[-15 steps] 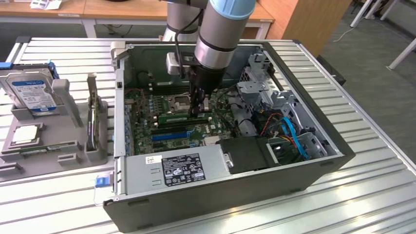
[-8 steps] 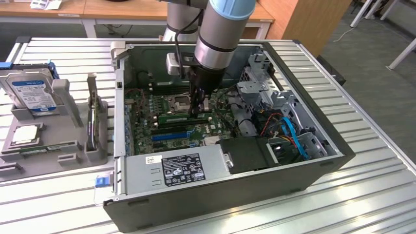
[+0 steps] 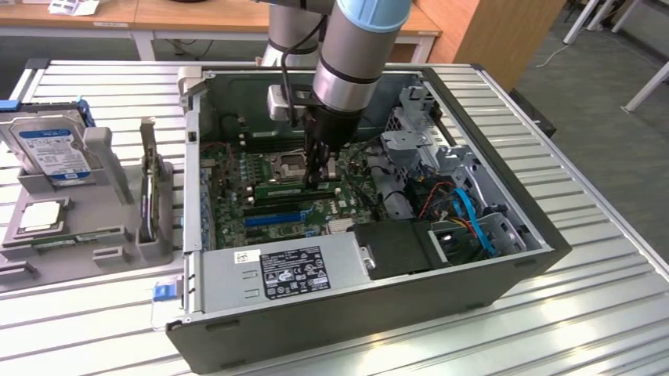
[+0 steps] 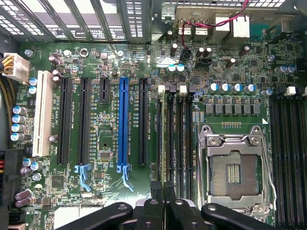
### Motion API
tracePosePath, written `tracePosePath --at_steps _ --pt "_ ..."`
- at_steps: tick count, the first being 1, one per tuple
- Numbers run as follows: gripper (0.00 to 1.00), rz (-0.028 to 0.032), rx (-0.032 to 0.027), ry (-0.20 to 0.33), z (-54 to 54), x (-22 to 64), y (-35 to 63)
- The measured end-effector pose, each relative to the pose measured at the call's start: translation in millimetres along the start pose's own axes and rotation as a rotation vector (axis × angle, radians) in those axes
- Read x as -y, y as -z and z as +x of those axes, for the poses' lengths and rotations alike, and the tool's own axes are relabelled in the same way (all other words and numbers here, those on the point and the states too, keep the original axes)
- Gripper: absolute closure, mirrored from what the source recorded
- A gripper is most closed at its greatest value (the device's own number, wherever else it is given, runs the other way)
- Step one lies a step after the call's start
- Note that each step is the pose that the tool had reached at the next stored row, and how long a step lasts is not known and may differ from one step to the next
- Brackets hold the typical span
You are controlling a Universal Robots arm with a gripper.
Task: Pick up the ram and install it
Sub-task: 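Insert the ram into the slot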
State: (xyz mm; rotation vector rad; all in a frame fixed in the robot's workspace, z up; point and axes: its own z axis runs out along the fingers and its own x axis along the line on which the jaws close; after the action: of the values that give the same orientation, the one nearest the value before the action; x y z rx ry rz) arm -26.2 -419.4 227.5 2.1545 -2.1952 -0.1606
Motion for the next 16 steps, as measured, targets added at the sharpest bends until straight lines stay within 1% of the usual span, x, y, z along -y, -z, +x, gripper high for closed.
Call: tracePosePath --at_steps 16 --pt "0.89 -0.0001 -0.0004 0.000 0.1 0.6 -1.1"
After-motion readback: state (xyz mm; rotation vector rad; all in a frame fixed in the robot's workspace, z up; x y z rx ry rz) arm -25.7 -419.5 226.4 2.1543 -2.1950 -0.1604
